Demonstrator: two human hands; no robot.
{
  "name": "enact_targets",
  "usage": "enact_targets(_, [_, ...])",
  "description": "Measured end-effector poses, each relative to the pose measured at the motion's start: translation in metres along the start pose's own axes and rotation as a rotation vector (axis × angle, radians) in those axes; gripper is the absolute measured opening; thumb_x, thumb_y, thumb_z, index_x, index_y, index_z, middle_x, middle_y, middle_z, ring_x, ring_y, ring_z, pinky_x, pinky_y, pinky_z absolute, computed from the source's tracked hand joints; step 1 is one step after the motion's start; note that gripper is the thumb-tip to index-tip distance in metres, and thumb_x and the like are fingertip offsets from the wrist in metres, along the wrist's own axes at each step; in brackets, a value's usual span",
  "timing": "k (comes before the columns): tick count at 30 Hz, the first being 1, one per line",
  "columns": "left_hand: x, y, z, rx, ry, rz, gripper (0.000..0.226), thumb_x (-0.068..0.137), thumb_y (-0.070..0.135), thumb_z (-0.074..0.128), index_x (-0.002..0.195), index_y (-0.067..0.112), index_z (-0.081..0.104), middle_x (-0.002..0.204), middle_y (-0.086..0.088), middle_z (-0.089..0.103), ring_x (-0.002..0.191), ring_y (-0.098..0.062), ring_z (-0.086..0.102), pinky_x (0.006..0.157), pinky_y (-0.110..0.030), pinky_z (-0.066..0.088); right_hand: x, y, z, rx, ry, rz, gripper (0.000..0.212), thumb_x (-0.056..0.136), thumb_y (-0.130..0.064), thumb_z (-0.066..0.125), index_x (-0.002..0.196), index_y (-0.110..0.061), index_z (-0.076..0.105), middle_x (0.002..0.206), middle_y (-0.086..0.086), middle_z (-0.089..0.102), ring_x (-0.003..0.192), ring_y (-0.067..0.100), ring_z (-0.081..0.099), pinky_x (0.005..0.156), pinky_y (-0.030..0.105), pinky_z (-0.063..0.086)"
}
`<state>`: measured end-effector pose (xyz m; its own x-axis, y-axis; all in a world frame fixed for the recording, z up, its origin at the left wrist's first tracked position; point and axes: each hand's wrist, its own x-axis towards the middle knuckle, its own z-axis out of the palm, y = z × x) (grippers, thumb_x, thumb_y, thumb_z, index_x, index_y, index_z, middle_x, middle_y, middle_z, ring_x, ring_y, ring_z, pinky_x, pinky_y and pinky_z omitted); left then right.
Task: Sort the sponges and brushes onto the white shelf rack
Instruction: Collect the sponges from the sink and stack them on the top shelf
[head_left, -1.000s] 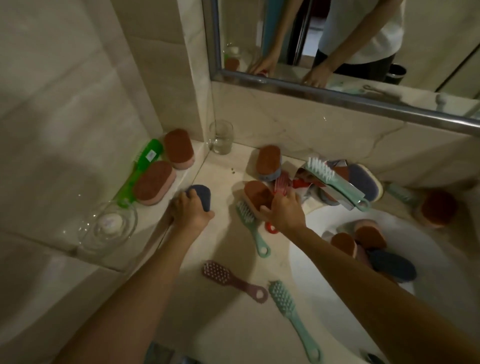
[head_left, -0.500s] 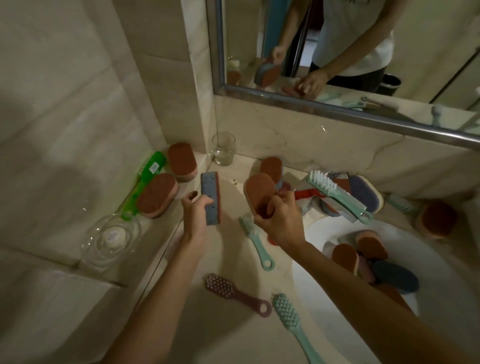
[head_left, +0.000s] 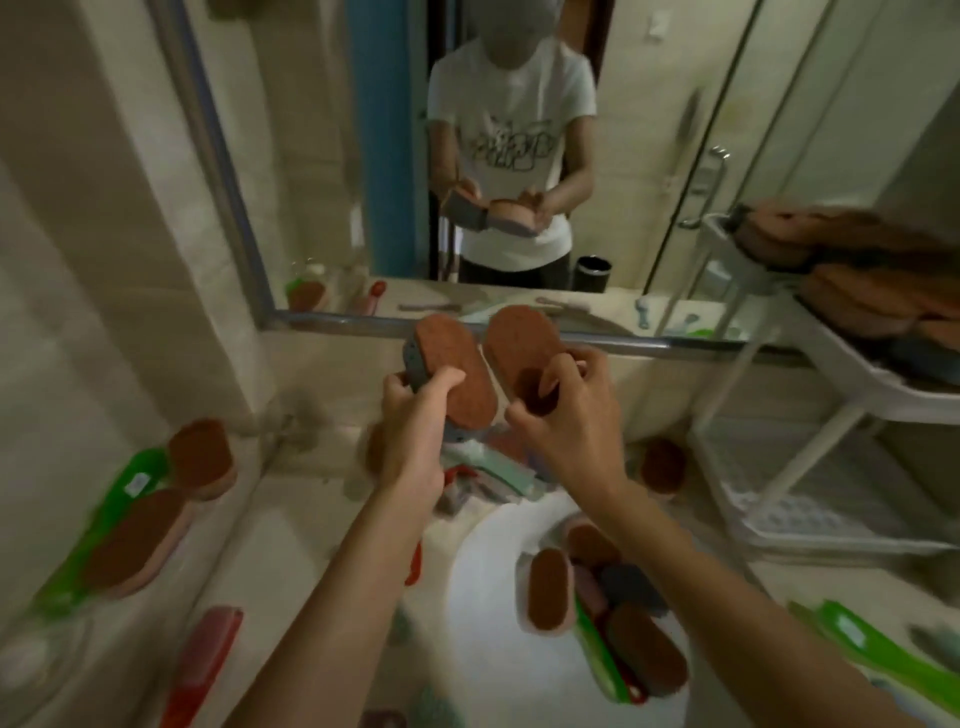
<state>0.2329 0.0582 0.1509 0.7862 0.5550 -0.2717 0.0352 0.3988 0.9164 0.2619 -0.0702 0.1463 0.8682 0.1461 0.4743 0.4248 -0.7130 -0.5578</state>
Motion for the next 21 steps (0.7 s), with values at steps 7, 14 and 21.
enact_targets(7, [-0.048,0.016,0.145,0.122,-0.206,0.123,0.053,0.092,0.035,0.051,0.137,0.011,0.037,0.131,-0.007,0.052,0.113,-0.024,0.052,0.084,-0.028,0.037,0.037,0.068,-0.121,-0.022,0.195,0.063,0.031,0.073,-0.026,0.070,0.077,-0.012,0.043,0.105,0.002,0.043,0.082,0.017,0.047,0.067,0.028,0.039])
enact_targets(14, [-0.084,0.010,0.278,0.262,-0.296,0.178,0.055,0.095,0.042,0.041,0.141,0.016,0.028,0.132,-0.002,0.046,0.122,-0.024,0.046,0.084,-0.031,0.035,0.075,0.158,-0.225,-0.021,0.248,0.092,0.033,0.077,-0.031,0.068,0.072,-0.012,0.042,0.097,0.002,0.045,0.076,0.020,0.050,0.059,0.024,0.039])
enact_targets(21, [-0.078,0.000,0.379,0.325,-0.340,0.087,0.072,0.093,0.034,0.051,0.147,0.011,0.009,0.147,-0.015,0.036,0.130,-0.029,0.043,0.108,-0.039,0.039,0.115,0.246,-0.291,-0.095,0.152,0.204,0.031,0.080,-0.038,0.064,0.073,-0.013,0.046,0.098,0.004,0.048,0.074,0.018,0.048,0.055,0.023,0.033])
